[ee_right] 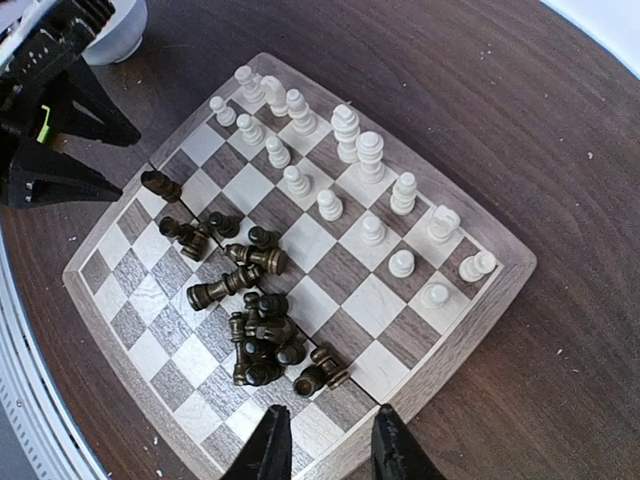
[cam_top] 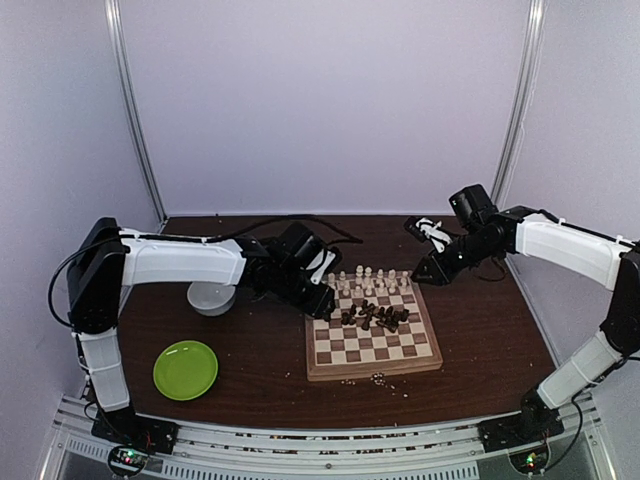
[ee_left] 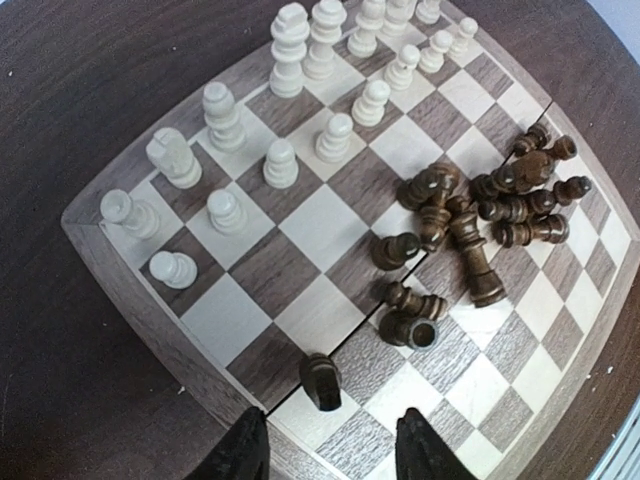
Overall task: Set up the chess pieces on the board
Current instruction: Pick up the knight from the chessboard.
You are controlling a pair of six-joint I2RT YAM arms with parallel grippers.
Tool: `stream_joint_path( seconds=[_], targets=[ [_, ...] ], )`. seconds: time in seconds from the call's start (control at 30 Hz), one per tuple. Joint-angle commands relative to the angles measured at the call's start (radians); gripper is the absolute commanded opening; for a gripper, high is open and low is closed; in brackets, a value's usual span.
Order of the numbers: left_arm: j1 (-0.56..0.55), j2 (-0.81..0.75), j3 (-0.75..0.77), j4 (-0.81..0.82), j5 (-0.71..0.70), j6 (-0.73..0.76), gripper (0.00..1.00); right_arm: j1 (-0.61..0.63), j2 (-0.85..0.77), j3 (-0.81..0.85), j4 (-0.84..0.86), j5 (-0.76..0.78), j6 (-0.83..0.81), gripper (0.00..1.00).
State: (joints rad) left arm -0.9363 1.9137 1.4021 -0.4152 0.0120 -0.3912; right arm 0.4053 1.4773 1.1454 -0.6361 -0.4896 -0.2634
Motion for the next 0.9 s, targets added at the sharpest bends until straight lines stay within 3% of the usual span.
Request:
stream_joint_path(
  seconds=[0.0,0.13,0.87],
  targets=[
    [-0.004,0.027,0.034,-0.033,0.003,-0.009,0.43,-0.007,-0.022,-0.012,0.055,0.101,-0.001,0.29],
    [-0.004,0.047,0.043,-0.033,0.010,-0.014,0.41,-0.007,-0.021,-0.035,0.086,0.187,-0.015,0.29],
    [-0.006,0.119,0.087,-0.032,0.025,-0.031,0.29,-0.006,-0.024,-0.046,0.091,0.230,-0.036,0.30]
  ],
)
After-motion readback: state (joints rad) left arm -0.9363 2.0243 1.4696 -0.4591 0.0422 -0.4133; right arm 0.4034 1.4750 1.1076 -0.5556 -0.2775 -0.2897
